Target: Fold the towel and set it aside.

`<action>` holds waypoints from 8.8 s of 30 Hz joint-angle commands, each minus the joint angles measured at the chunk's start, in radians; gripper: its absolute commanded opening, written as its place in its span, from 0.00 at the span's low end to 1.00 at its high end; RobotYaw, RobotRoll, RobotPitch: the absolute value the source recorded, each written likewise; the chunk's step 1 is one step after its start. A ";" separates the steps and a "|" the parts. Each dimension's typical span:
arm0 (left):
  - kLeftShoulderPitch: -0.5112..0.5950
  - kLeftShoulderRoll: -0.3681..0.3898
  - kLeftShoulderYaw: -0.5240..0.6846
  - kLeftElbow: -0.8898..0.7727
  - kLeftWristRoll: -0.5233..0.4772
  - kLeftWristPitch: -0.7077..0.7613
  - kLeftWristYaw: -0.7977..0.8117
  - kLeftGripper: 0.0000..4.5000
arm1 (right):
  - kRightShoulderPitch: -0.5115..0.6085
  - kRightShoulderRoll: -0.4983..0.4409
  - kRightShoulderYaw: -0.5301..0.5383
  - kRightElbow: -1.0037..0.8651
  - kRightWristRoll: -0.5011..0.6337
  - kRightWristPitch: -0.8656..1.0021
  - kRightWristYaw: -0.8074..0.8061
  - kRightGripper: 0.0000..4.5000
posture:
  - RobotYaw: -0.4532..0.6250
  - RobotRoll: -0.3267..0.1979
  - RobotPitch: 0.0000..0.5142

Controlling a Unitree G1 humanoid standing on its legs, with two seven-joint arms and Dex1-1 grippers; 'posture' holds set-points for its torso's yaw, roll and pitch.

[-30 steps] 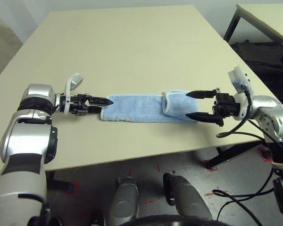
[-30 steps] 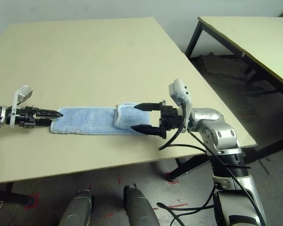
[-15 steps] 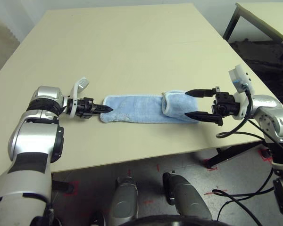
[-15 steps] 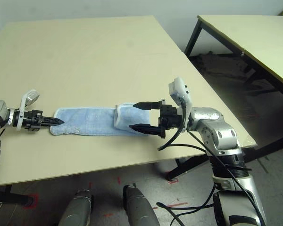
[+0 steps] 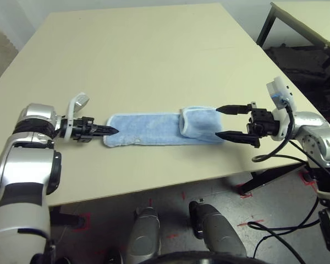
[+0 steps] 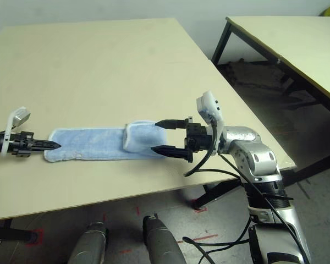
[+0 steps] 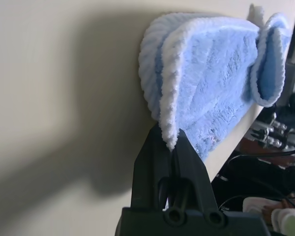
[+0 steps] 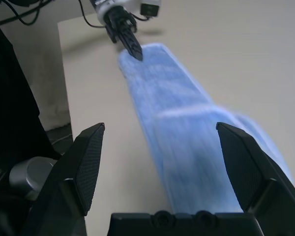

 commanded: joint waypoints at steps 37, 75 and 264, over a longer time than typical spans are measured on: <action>0.116 -0.015 0.184 -0.808 -0.839 0.544 0.421 0.01 | 0.030 -0.014 0.019 -0.010 -0.015 -0.027 0.036 1.00 | 0.41 0.62 0.29; 0.164 -0.226 0.354 -0.886 -0.974 0.507 0.814 0.98 | 0.035 -0.001 0.017 -0.020 -0.014 -0.022 -0.010 1.00 | 0.40 0.62 0.29; 0.594 -0.030 0.436 -0.830 -0.411 -1.138 0.162 0.99 | -0.554 0.136 0.217 0.848 -0.306 0.715 0.112 1.00 | 0.49 0.62 0.30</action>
